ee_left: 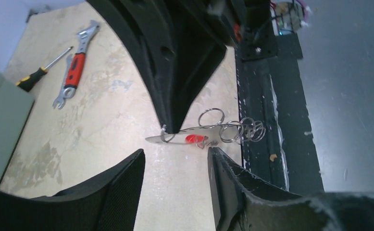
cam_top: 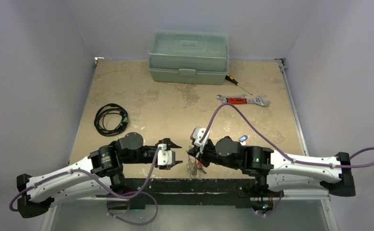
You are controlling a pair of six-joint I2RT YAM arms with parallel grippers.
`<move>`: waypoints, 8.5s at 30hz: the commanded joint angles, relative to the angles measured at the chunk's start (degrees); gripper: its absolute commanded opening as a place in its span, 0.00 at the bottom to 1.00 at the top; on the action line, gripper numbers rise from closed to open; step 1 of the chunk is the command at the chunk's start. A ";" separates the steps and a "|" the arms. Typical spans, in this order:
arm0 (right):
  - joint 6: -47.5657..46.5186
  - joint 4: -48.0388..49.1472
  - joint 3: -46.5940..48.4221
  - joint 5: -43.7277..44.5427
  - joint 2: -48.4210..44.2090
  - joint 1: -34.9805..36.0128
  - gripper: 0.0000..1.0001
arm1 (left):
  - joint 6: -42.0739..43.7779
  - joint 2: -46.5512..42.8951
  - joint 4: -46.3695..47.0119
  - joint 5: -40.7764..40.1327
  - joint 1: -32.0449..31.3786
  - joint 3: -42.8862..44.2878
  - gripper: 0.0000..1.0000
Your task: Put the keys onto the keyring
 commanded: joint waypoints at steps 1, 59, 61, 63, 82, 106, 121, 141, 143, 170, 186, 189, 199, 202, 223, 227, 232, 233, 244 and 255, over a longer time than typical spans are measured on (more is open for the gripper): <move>-9.42 -1.41 4.77 -4.72 -1.27 -0.06 0.00 | 6.32 1.60 -0.49 7.99 -0.16 1.77 0.49; -16.71 2.58 6.15 -14.60 -1.82 1.61 0.00 | 2.50 3.76 8.52 11.51 4.37 -3.23 0.00; -16.48 3.00 6.02 -14.57 -2.40 1.58 0.00 | 2.69 2.77 8.58 11.60 4.37 -3.36 0.00; -15.68 3.07 6.31 -13.94 -2.64 1.52 0.23 | 2.60 1.60 8.82 11.69 4.49 -3.39 0.00; -14.02 20.58 -6.23 -10.86 -17.15 1.59 0.44 | -7.78 -10.25 24.22 14.01 5.85 -6.77 0.00; -17.18 30.80 -6.39 -18.91 -10.06 1.57 0.29 | -9.61 -10.97 26.22 15.50 5.93 -7.64 0.00; -17.89 30.40 -5.56 -18.33 -8.30 1.57 0.15 | -10.00 -10.14 26.45 16.48 6.21 -7.79 0.00; -18.35 -5.83 13.88 -7.04 -2.12 1.58 0.00 | 3.50 -3.71 -2.78 4.91 6.21 5.51 0.47; -18.29 -10.08 16.59 -4.91 0.79 1.55 0.00 | 3.66 -1.76 -5.56 5.58 6.21 8.05 0.44; -18.17 -13.87 21.26 0.63 8.33 1.55 0.00 | -1.55 6.54 -0.21 4.92 6.21 6.87 0.22; -18.82 -12.24 20.89 -3.26 8.26 2.14 0.00 | -0.62 8.52 -0.03 3.84 6.21 6.73 0.08; -19.08 -10.81 20.29 -4.32 7.67 2.24 0.00 | -0.22 8.33 0.53 3.83 6.20 6.34 0.00; -19.08 -2.00 15.46 -4.79 3.23 2.36 0.16 | -3.29 1.14 8.31 4.40 6.30 0.53 0.00; -17.58 1.73 13.82 -4.06 1.18 2.32 0.32 | -4.43 -1.25 10.07 4.49 6.30 -0.38 0.00; -9.42 19.70 -0.41 -32.60 -14.57 -8.21 0.48 | -9.60 -14.98 21.98 9.03 6.30 -6.51 0.00; -9.72 20.77 0.31 -37.60 -11.59 -8.56 0.42 | -11.22 -17.23 24.22 9.80 6.30 -7.59 0.00; -9.39 24.72 -0.08 -39.21 -9.12 -8.82 0.35 | -11.98 -17.68 25.53 12.41 6.30 -8.06 0.00; -9.42 25.41 -0.09 -39.42 -8.79 -8.97 0.34 | -12.05 -17.79 25.87 12.91 6.30 -8.25 0.00; -10.29 26.14 1.58 -40.84 -5.23 -10.61 0.27 | -12.67 -18.44 26.80 14.01 6.30 -8.84 0.00; -9.52 28.49 2.04 -44.38 -2.02 -10.61 0.28 | -12.77 -17.86 26.72 13.56 6.25 -8.76 0.00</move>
